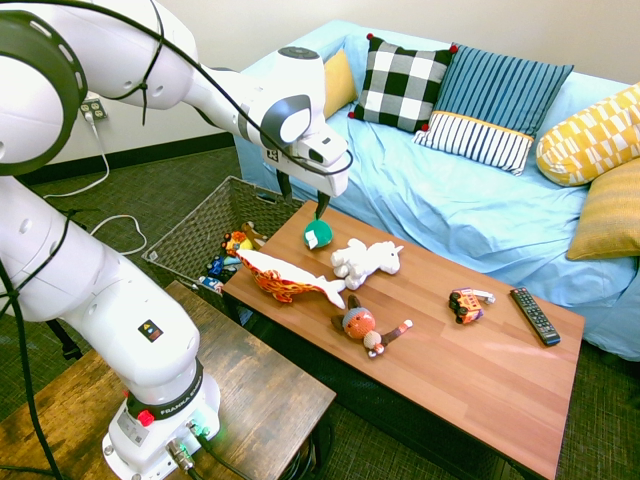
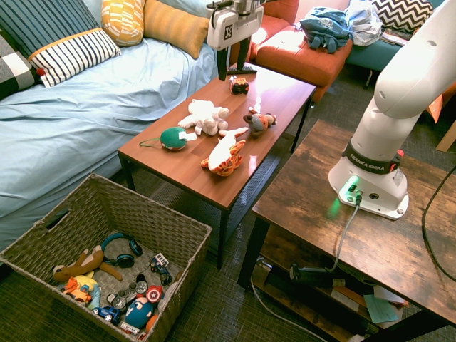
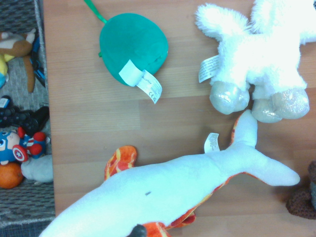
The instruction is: Put the toy car in the basket
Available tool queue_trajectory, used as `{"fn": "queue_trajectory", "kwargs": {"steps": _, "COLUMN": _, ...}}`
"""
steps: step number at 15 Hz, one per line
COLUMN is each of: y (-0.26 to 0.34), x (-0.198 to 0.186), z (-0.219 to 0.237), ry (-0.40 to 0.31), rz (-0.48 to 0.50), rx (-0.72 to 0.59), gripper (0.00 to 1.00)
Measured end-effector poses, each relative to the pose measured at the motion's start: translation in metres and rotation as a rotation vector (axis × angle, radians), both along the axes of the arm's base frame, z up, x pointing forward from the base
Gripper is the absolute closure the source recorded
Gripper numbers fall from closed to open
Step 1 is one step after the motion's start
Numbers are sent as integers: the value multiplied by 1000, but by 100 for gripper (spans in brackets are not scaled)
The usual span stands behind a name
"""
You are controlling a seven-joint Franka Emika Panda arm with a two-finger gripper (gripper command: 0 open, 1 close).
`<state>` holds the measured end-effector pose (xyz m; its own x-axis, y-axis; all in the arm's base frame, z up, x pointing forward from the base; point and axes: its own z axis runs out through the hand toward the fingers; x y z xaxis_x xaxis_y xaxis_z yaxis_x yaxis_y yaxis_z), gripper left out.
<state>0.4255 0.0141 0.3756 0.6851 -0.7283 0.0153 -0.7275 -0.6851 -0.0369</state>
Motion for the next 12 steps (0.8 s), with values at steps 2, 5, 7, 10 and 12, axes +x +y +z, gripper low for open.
{"fn": "queue_trajectory", "kwargs": {"steps": 2, "y": -2, "x": 2, "z": -2, "ry": 0, "rz": -5, "rx": 1, "gripper": 0}}
{"fn": "queue_trajectory", "kwargs": {"steps": 5, "y": -48, "x": 20, "z": -3, "ry": -30, "rz": -35, "rx": -14, "gripper": 0}}
{"fn": "queue_trajectory", "kwargs": {"steps": 7, "y": -107, "x": 41, "z": -12, "ry": -51, "rz": -25, "rx": -26, "gripper": 0}}
{"fn": "queue_trajectory", "kwargs": {"steps": 10, "y": -192, "x": 76, "z": -56, "ry": -64, "rz": 68, "rx": -59, "gripper": 0}}
{"fn": "queue_trajectory", "kwargs": {"steps": 12, "y": -229, "x": 102, "z": -95, "ry": -51, "rz": 163, "rx": -39, "gripper": 0}}
